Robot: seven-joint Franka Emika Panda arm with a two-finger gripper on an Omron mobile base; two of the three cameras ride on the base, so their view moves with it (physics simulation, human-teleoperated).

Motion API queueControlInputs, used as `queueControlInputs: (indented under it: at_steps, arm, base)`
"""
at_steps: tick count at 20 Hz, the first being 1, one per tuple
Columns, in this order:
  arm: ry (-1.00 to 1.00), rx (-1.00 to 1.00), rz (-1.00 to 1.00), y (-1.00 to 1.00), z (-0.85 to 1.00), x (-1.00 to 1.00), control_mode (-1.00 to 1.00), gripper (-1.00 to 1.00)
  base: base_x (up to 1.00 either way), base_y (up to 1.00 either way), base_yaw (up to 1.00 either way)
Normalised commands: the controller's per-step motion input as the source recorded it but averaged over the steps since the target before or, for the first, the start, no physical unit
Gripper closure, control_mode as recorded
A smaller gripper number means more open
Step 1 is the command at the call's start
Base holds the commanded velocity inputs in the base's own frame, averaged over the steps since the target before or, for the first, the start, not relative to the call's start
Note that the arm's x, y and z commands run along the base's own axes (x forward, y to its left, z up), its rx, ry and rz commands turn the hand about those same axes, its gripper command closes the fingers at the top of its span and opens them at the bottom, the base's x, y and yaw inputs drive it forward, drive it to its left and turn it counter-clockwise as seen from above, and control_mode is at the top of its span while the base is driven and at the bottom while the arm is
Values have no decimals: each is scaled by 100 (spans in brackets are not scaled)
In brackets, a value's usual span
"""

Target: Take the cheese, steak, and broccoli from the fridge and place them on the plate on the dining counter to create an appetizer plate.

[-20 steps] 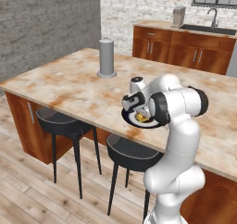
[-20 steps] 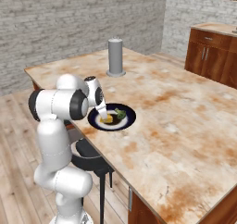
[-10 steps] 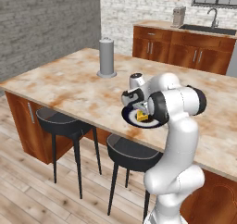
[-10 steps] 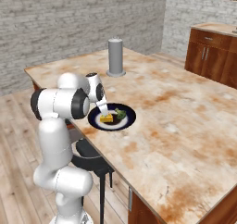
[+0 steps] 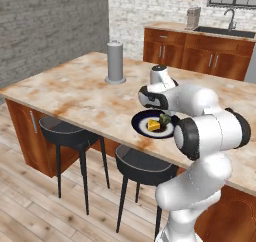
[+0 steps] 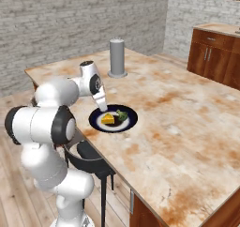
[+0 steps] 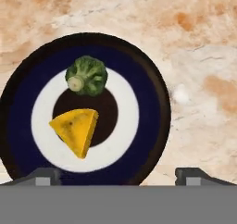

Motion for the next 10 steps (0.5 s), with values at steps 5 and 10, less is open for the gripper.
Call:
queueControlInputs:
  at_steps: [5,10]
  arm:
    - [0,0,16,-13,79,-100,-100,-100]
    - [0,0,16,-21,35,-100,-100,-100]
  base:
    - [0,0,0]
    - [0,0,0]
